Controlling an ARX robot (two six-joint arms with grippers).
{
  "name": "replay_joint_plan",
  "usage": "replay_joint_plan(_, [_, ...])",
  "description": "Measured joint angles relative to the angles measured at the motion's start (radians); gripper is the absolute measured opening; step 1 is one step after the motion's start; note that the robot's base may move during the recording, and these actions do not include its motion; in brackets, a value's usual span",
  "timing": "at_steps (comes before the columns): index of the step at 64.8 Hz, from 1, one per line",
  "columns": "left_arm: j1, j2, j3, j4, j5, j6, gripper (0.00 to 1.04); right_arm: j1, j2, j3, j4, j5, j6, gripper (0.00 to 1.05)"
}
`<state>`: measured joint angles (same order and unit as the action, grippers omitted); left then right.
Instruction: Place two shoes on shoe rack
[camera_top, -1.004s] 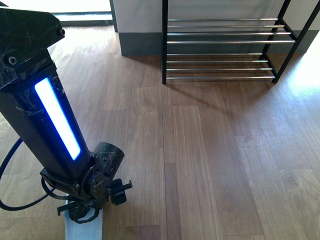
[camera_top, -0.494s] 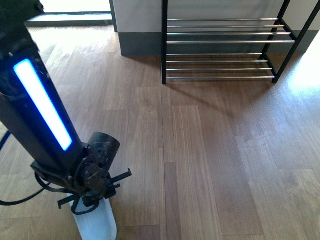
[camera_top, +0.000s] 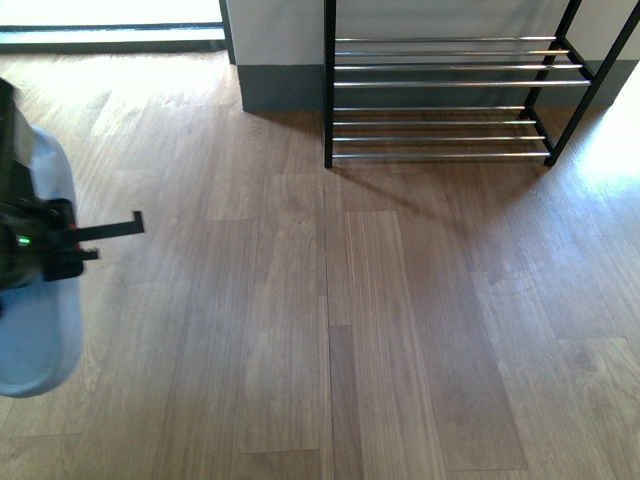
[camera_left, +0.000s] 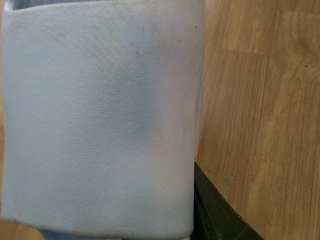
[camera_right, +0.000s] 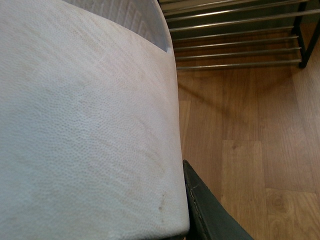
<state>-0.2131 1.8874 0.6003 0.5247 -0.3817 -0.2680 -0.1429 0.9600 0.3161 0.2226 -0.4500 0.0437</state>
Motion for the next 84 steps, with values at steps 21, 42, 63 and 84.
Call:
replay_joint_plan(21, [-0.053,-0.739,-0.188,-0.327,-0.063,0.238,0.02,0.000,0.000,0.000,0.000,0.000,0.000,0.01])
replay_joint_plan(42, [-0.132,-1.079,-0.209,-0.486,-0.165,0.321,0.02,0.000,0.000,0.000,0.000,0.000,0.000,0.01])
replay_joint_plan(63, [-0.133,-1.075,-0.214,-0.486,-0.163,0.325,0.02,0.000,0.000,0.000,0.000,0.000,0.000,0.01])
replay_joint_plan(84, [-0.133,-1.075,-0.214,-0.486,-0.163,0.327,0.02,0.000,0.000,0.000,0.000,0.000,0.000,0.01])
